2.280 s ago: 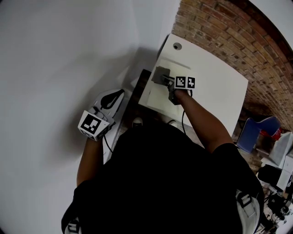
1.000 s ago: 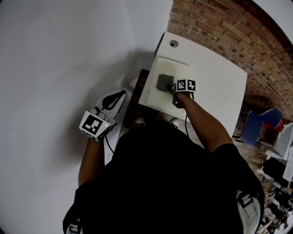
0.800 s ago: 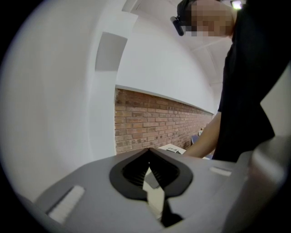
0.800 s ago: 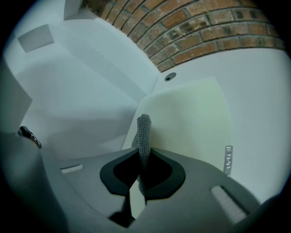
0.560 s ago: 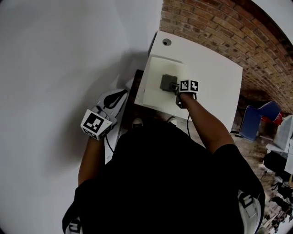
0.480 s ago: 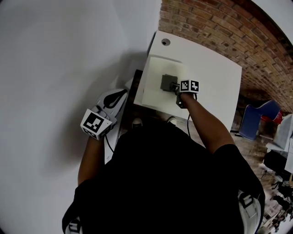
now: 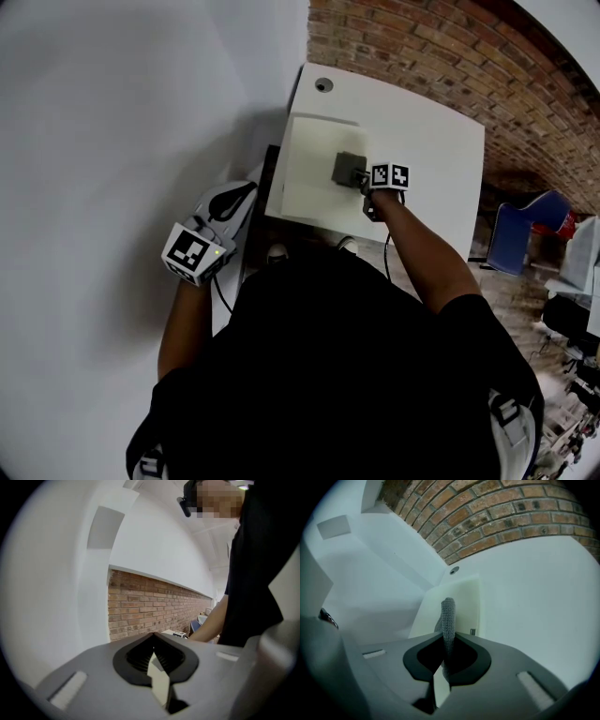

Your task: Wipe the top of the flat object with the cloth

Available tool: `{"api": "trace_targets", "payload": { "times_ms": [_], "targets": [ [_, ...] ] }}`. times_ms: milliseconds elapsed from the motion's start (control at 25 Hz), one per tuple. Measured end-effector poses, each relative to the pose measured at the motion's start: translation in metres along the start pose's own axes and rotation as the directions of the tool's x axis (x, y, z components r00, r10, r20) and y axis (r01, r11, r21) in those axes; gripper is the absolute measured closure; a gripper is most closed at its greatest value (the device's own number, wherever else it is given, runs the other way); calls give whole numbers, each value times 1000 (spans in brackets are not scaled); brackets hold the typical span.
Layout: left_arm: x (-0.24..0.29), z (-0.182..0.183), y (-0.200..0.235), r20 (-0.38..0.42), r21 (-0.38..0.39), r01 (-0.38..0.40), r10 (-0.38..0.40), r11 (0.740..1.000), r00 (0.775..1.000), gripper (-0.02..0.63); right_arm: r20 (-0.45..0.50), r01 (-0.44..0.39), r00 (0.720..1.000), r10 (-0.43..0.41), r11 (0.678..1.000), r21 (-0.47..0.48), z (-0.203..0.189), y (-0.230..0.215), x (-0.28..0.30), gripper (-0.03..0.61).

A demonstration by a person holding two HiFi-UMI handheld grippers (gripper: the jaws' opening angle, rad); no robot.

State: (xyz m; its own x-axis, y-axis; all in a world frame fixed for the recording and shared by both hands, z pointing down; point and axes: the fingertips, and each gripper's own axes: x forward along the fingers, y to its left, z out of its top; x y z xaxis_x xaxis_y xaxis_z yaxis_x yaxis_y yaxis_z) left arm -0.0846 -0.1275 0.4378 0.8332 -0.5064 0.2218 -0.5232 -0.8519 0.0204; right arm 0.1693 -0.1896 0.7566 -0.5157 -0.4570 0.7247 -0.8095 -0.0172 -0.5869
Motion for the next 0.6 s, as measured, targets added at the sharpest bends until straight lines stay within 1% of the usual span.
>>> {"api": "trace_targets", "payload": {
  "times_ms": [400, 600],
  "targets": [
    [11, 1, -5, 7, -2, 27, -27, 1000, 1000, 612, 21, 27, 999, -27, 999, 18, -5, -21, -17, 569],
    [18, 1, -14, -2, 4, 59, -59, 998, 998, 612, 22, 49, 999, -50, 999, 18, -6, -34, -24, 569]
  ]
}}
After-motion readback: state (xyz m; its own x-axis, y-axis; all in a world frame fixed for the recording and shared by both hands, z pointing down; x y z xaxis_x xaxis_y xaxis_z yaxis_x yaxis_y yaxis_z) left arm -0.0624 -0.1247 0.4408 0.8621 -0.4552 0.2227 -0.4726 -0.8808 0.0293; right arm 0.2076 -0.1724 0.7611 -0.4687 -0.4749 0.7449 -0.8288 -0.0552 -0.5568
